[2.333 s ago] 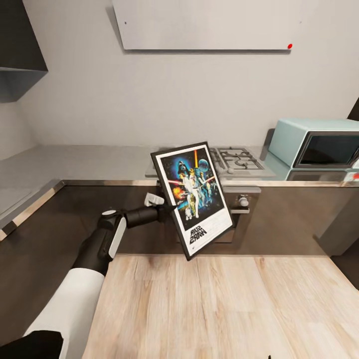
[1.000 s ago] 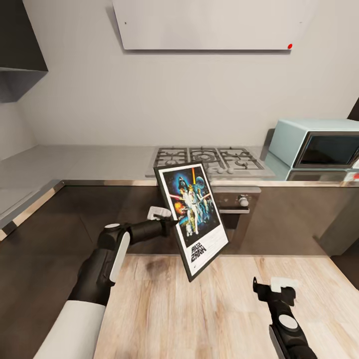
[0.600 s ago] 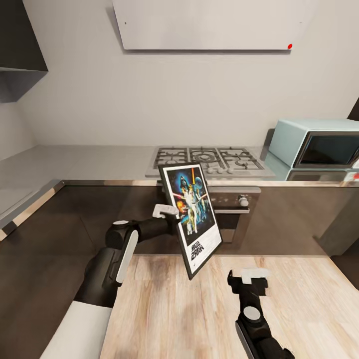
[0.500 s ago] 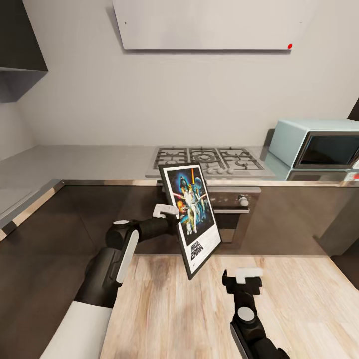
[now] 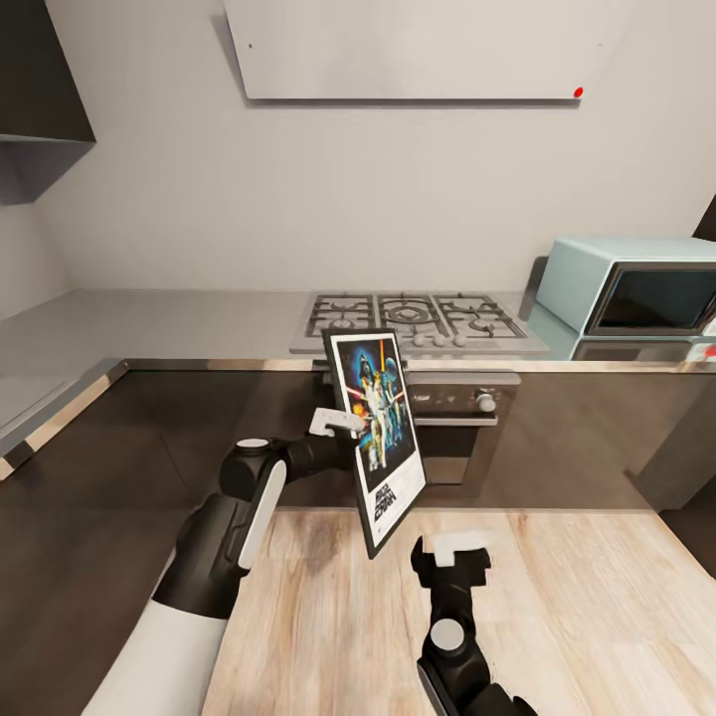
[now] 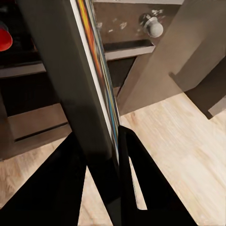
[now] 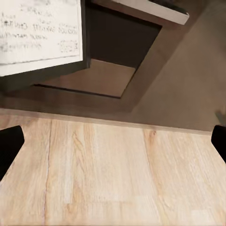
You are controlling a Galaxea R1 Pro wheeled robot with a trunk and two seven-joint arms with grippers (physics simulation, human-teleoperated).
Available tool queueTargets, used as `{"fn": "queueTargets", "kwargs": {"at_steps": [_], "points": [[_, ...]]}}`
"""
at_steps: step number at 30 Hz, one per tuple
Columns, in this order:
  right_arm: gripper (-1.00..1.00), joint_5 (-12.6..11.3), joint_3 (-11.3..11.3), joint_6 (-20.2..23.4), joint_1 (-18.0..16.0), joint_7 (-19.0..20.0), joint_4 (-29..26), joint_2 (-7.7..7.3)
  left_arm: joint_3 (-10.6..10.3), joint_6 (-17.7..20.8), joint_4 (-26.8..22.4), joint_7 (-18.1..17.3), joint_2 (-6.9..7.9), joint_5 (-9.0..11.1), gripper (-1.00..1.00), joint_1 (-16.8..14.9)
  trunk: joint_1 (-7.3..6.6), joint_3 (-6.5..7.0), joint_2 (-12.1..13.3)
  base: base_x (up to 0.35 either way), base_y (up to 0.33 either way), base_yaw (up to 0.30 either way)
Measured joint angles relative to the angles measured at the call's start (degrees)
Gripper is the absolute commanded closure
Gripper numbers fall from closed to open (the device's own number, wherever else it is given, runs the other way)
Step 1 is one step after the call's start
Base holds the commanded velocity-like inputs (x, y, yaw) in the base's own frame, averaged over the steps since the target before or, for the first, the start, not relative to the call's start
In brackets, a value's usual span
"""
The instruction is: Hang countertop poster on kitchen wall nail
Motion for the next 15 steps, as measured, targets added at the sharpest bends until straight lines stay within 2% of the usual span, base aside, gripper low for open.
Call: {"fn": "queueTargets", "kwargs": {"at_steps": [2, 4, 8, 11, 15], "points": [[-1.0, 0.0, 1.55, 0.26, 0.03, -0.08, -0.83, 0.2, -0.07, 0.24, -0.08, 1.62, 0.0, 0.88, 1.0, 0.0, 0.0, 0.0, 0.0, 0.0, 0.0, 0.0], [-1.0, 0.0, 2.7, 0.5, 0.05, -0.18, -1.44, 0.41, -0.11, 0.3, -0.15, 3.79, 0.0, 3.57, 1.0, 0.0, 0.0, 0.0, 0.0, 0.0, 0.0, 0.0], [-1.0, 0.0, 3.35, 0.66, 0.05, -0.49, -1.76, 0.59, -0.69, 0.41, -0.18, 8.99, 0.0, 7.8, 1.0, 0.0, 0.0, 0.0, 0.0, 0.0, 0.0, 0.0], [-1.0, -0.04, 3.6, 0.69, 0.06, -1.54, -1.83, 0.8, -1.86, 0.38, -0.19, 11.0, 0.0, 10.46, 1.0, 0.0, 0.0, 0.0, 0.0, 0.0, 0.0, 0.0], [-1.0, -0.07, 4.81, 0.71, 0.06, -2.75, -1.97, 1.02, -2.72, 0.29, -0.74, 12.15, 0.0, 11.97, 1.0, 0.0, 0.0, 0.0, 0.0, 0.0, 0.0, 0.0]]}}
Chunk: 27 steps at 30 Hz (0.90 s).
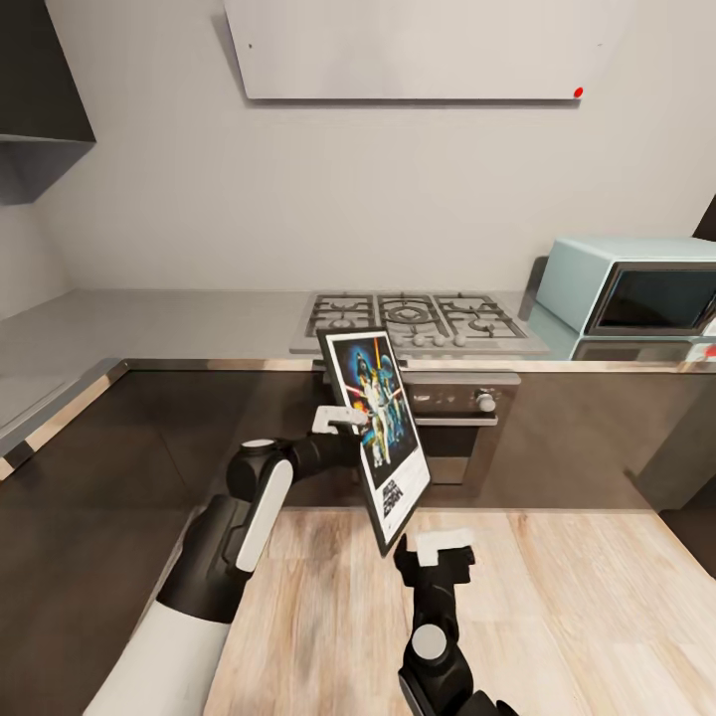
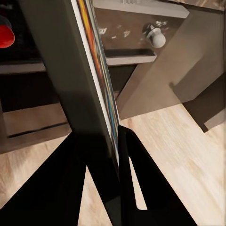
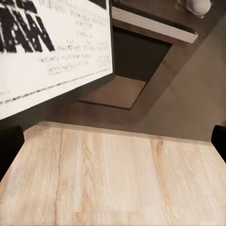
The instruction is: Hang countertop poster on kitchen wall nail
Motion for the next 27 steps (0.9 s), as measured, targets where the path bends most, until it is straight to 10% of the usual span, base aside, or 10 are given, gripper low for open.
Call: {"fn": "queueTargets", "kwargs": {"at_steps": [27], "points": [[-1.0, 0.01, 0.42, -0.08, 0.88, -0.32, -1.92, 0.03, -1.4, -0.28, -1.02, 0.39, 0.0, 0.37, 1.0, 0.0, 0.0, 0.0, 0.0, -0.002, 0.0, 0.0]]}}
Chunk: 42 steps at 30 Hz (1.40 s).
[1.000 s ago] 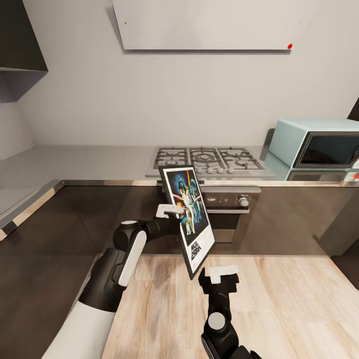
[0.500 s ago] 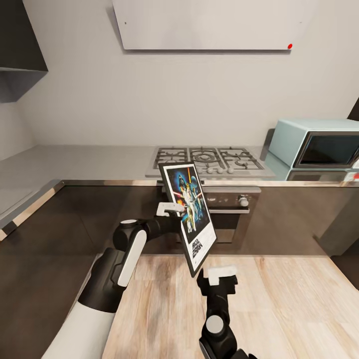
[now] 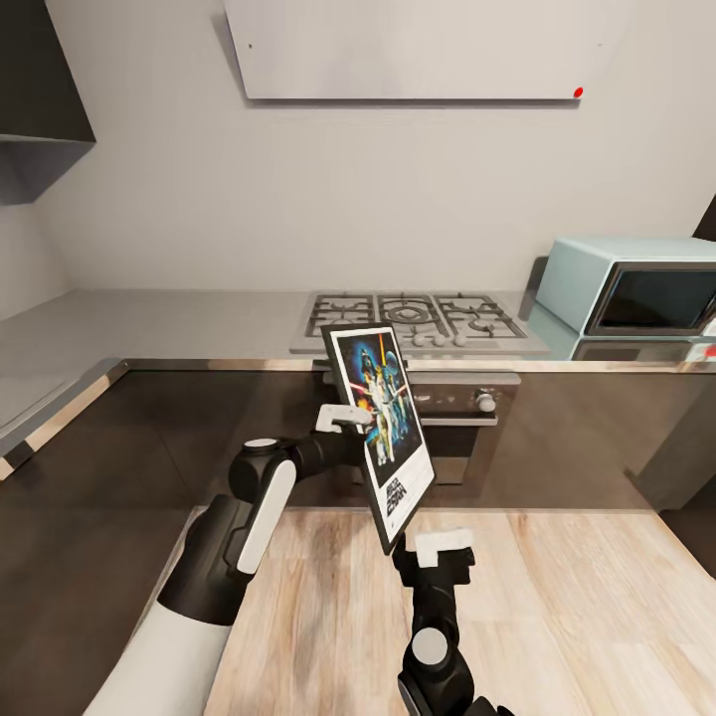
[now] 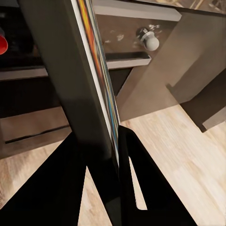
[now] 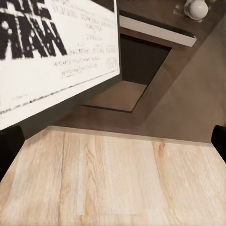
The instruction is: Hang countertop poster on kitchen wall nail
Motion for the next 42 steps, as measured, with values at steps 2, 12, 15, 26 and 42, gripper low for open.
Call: {"fn": "queueTargets", "kwargs": {"at_steps": [2, 12, 15, 26, 42], "points": [[-1.0, 0.01, -0.03, 0.0, 0.0, 0.0, -0.01, 0.0, -0.15, -0.02, 0.0, 0.0, 0.0, 0.0, 1.0, 0.0, 0.02, 0.0, 0.0, -0.163, 0.0, 0.0], [-1.0, 0.03, -0.04, 0.0, 0.0, 0.0, -0.01, 0.0, -0.24, -0.04, -0.01, 0.0, 0.0, -0.02, 1.0, 0.0, 0.02, 0.0, 0.0, -0.159, 0.0, 0.0], [-1.0, 0.03, -0.04, 0.0, 0.0, 0.0, -0.01, 0.0, -0.24, -0.04, -0.01, 0.01, 0.0, -0.01, 1.0, 0.0, 0.02, 0.0, 0.0, -0.171, 0.0, 0.0], [-1.0, 0.03, -0.04, 0.0, 0.0, 0.0, -0.01, 0.0, -0.34, -0.04, -0.01, 0.05, 0.0, -0.04, 1.0, 0.0, 0.03, 0.0, 0.0, -0.257, 0.0, 0.0], [-1.0, -0.01, 0.11, 0.07, 0.0, 0.0, -0.01, 0.0, -4.25, -2.23, -0.09, 19.93, -0.02, 9.61, 1.0, 0.01, 0.0, 0.0, 0.0, -0.036, 0.0, 0.0]]}}
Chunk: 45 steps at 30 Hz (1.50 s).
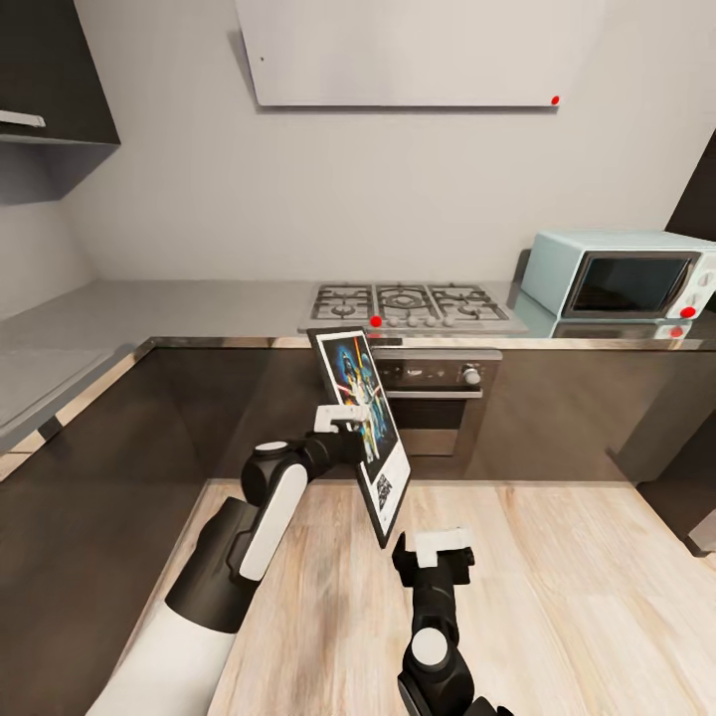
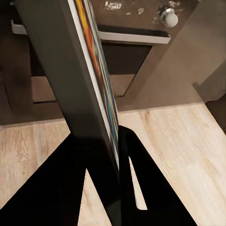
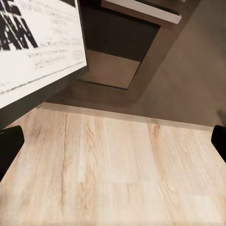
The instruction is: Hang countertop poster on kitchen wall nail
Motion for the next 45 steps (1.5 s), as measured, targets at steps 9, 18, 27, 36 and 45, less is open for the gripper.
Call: {"fn": "queueTargets", "kwargs": {"at_steps": [9, 18, 27, 36, 45], "points": [[-1.0, -0.06, 5.81, 0.14, 0.0, -0.07, 0.06, 0.78, -2.22, -0.35, -0.03, 1.29, 0.0, 0.71, 1.0, 0.0, 0.0, 0.0, 0.0, 0.0, 0.0, 0.0], [-1.0, -0.11, 6.85, 3.02, 0.0, -0.4, 0.01, 1.56, -2.53, -2.74, 0.01, 1.37, 0.0, 0.69, 1.0, 0.0, 0.0, 0.0, 0.0, 0.0, 0.0, 0.0], [-1.0, -0.23, 7.05, 3.83, -0.08, -2.38, 0.0, 1.95, -2.51, -2.86, -0.03, 1.38, 0.0, 0.69, 1.0, 0.01, 0.0, 0.0, 0.0, 0.0, 0.0, 0.0], [-1.0, -0.29, 7.06, 4.05, -0.44, -2.46, 0.0, 2.91, -2.48, -4.21, -0.07, 1.38, 0.0, 0.76, 1.0, 0.0, 0.0, 0.0, 0.0, 0.0, 0.0, 0.0], [-1.0, -0.47, 7.05, 4.41, -0.94, -2.4, 0.74, 3.71, -5.6, -4.5, -0.08, 1.38, 0.0, 0.82, 1.0, 0.01, 0.0, 0.0, 0.0, 0.0, 0.0, 0.0]]}}
